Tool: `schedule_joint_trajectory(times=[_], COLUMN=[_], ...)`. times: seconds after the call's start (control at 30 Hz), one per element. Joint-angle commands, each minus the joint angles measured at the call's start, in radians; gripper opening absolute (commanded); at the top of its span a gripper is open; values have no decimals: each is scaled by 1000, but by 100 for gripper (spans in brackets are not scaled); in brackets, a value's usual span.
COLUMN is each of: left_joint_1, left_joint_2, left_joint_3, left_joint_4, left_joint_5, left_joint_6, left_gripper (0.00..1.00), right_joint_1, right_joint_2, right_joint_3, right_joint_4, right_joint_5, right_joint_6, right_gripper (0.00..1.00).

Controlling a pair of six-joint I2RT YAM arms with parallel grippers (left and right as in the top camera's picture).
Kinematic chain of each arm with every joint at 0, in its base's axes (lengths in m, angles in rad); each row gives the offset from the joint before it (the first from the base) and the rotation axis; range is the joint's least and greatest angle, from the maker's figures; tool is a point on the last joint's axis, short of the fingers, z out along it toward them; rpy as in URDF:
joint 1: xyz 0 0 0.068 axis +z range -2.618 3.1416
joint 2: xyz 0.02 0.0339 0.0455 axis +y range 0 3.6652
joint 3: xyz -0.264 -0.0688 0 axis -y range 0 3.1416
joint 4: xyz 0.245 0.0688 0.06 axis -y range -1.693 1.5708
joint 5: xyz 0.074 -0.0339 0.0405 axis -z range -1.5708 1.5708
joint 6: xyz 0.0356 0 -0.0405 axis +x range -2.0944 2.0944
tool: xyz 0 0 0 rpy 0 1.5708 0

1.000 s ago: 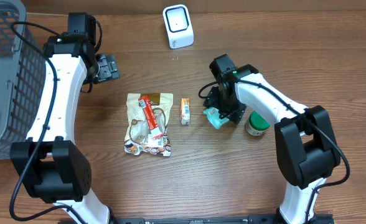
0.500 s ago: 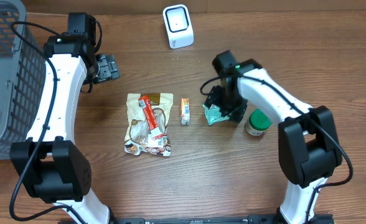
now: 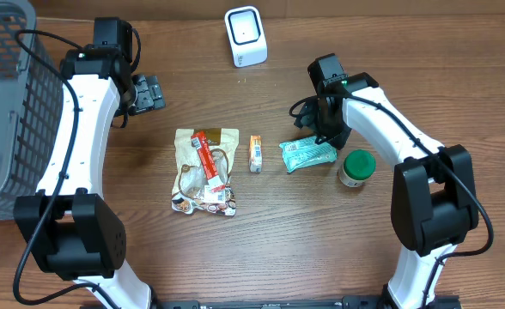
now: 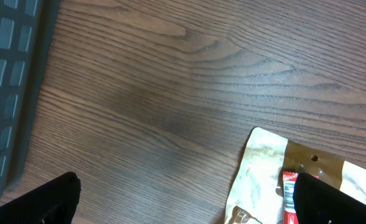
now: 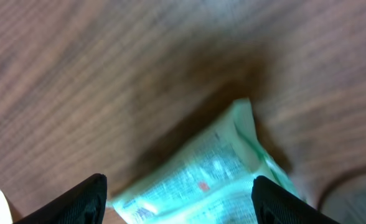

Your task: Scan the item barcode

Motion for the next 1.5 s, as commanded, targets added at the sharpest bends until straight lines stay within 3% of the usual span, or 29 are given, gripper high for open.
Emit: schedule_joint_trajectory(times=[0.0,0.37,0.7,1.0,1.47], left_joint_1=[-4,-4,-4,-4,-4], left_joint_2=[-18,-18,-18,-18,-18], left_joint_3=[16,16,16,16,16], left_joint_4=[-2,-2,-2,-2,-2], left_joint_5=[-10,-10,-10,-10,-10], left_joint_6=[23,23,23,23,23], left_gripper=[100,100,99,100,100], right_joint_1=[5,6,6,26,123], right_joint_2=[0,0,-1,0,1], right_joint_3=[-36,-81,-70,-61,-85], right_joint_4=[39,48,90,223,272], right_joint_5=[43,-65,-122,-121,-68], right_joint_6=[0,-8,-147,-146,-134], right_gripper=[75,75,75,60,59])
